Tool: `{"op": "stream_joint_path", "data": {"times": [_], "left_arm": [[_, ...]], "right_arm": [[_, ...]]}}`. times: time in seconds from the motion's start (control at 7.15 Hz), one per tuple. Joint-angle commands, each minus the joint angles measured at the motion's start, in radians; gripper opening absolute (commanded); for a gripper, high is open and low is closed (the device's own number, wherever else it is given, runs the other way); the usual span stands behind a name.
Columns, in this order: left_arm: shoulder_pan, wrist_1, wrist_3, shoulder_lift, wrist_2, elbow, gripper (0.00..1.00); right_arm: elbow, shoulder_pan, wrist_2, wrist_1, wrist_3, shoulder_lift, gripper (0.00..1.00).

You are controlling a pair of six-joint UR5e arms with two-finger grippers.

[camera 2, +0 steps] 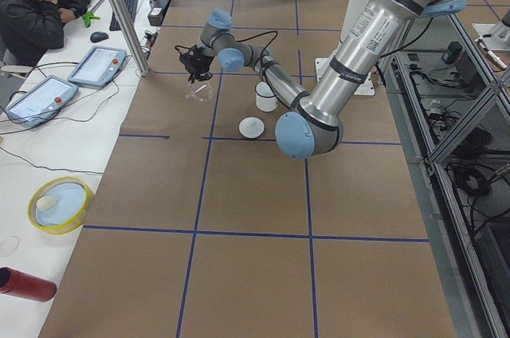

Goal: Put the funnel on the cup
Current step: 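Lift the glass funnel and carry it over the white mug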

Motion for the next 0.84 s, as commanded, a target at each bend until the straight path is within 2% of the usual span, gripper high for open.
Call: {"op": "stream_joint_path", "data": {"times": [0.0,0.14,0.28,0.42,0.7], "left_arm": [[-0.006,0.274,0.202,0.004,-0.090,-0.216,0.00],[-0.004,0.388,0.253,0.001,-0.093,-0.298,0.00],[0.051,0.490,0.282,-0.004,-0.120,-0.346,0.00],[0.165,0.598,0.328,-0.021,-0.119,-0.375,0.00],[0.308,0.735,0.423,-0.088,-0.114,-0.378,0.00]], "right_arm": [[0.001,0.000,0.000,0.000,0.000,0.000,1.00],[0.001,0.000,0.000,0.000,0.000,0.000,1.00],[-0.001,0.000,0.000,-0.002,0.000,0.000,1.00],[-0.001,0.000,0.000,0.000,0.000,0.000,1.00],[-0.001,0.000,0.000,0.000,0.000,0.000,1.00]]}}
